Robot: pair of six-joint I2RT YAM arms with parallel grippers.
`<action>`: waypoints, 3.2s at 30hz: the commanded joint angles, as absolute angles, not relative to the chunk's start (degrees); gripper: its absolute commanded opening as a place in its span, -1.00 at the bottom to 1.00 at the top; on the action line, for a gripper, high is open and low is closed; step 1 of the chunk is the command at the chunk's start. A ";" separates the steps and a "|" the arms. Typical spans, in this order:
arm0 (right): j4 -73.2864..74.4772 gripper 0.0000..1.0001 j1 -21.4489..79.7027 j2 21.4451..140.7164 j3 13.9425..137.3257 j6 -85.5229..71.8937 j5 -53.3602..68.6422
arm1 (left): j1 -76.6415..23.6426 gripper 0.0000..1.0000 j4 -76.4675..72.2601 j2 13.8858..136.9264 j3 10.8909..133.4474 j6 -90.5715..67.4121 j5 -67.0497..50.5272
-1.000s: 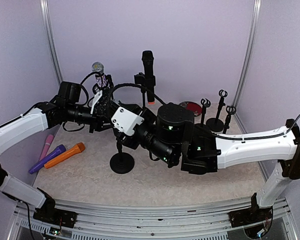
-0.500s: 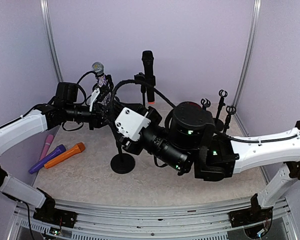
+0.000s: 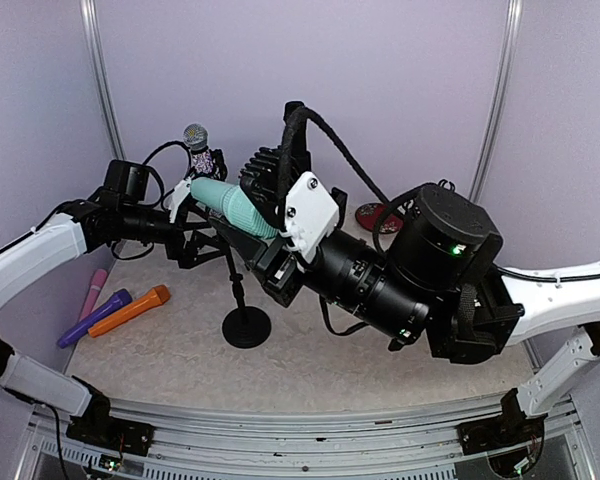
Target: Remove the microphone from the stand
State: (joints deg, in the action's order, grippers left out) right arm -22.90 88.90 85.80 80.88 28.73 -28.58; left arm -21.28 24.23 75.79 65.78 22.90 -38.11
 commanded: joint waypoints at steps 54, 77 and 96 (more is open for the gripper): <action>-23.12 0.77 73.56 98.85 88.37 -5.04 -3.24 | -3.57 -0.76 52.72 51.18 53.07 69.49 -26.37; -21.01 0.32 72.07 100.44 70.90 -10.18 -23.62 | 10.21 -0.72 24.60 59.13 26.67 63.84 -8.16; -25.17 0.11 66.62 115.47 80.64 -7.32 -15.67 | 10.82 0.31 29.79 62.11 31.21 61.65 -8.14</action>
State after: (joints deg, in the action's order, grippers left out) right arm -22.57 66.76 113.12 77.21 -8.71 -17.43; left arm 10.50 26.65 61.82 27.11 63.26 -6.59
